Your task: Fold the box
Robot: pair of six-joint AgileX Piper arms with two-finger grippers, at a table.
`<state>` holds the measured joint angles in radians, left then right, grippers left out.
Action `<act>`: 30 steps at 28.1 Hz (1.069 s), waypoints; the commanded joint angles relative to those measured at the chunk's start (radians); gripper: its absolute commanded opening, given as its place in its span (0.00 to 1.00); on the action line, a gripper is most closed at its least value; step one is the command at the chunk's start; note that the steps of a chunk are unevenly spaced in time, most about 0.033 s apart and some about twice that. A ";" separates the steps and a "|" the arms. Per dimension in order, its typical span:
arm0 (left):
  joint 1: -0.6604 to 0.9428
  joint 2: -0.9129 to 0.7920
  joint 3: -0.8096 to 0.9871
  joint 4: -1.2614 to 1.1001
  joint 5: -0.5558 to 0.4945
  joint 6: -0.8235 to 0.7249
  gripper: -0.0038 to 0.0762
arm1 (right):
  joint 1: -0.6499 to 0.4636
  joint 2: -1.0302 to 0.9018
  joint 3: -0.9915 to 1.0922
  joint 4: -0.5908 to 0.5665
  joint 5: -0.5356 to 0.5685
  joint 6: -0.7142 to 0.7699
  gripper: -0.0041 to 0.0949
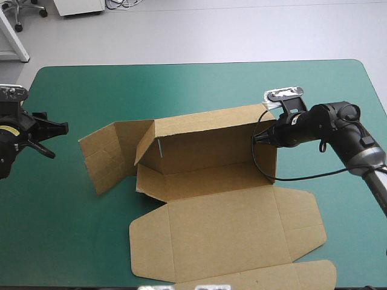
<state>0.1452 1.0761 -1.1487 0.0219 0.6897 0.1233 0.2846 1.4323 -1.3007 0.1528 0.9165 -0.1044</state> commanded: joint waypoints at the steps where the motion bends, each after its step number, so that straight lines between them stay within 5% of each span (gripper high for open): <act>1: 0.035 -0.013 0.020 -0.093 -0.067 0.045 0.40 | -0.015 -0.007 -0.060 0.016 -0.016 0.009 0.03; 17: 0.046 -0.011 0.200 -0.190 -0.099 0.071 0.36 | -0.153 0.312 -0.436 0.070 0.330 -0.039 0.03; 26: 0.046 -0.011 0.200 -0.214 -0.074 0.113 0.32 | -0.153 0.446 -0.562 0.082 0.296 -0.093 0.04; 30: 0.046 -0.011 0.200 -0.214 -0.071 0.117 0.32 | -0.153 0.451 -0.567 0.067 0.218 -0.093 0.16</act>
<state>0.1906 1.0807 -0.9230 -0.1686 0.6661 0.2373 0.1338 1.9160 -1.8460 0.2243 1.1631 -0.1773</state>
